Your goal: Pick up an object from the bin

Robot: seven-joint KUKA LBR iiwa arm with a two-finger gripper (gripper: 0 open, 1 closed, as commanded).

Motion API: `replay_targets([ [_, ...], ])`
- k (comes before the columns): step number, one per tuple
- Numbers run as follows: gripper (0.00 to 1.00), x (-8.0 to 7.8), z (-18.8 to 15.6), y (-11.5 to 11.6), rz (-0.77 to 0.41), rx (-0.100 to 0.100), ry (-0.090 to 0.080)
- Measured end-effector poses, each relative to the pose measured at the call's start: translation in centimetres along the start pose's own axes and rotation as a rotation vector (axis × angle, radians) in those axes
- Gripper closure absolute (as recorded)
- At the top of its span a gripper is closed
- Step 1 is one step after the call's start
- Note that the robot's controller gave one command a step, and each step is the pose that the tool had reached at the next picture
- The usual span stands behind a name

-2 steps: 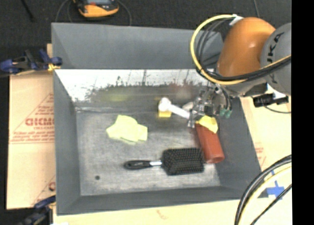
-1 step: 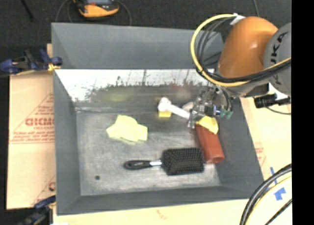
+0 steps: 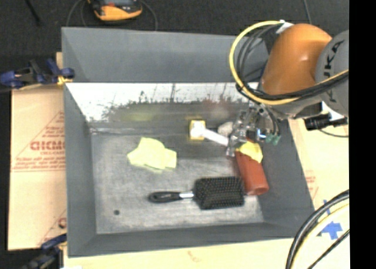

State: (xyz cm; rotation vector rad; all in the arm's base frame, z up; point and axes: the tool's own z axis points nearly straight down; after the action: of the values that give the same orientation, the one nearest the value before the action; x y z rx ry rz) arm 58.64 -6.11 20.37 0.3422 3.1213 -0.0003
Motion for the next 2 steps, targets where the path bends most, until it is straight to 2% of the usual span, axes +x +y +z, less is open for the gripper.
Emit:
replay_targets([
  [1, 1.0, -1.11, 0.41, -0.46, -0.016, 0.001, -0.007],
  [2, 1.0, -0.22, 0.84, 0.3, -0.059, 0.002, 0.015],
])
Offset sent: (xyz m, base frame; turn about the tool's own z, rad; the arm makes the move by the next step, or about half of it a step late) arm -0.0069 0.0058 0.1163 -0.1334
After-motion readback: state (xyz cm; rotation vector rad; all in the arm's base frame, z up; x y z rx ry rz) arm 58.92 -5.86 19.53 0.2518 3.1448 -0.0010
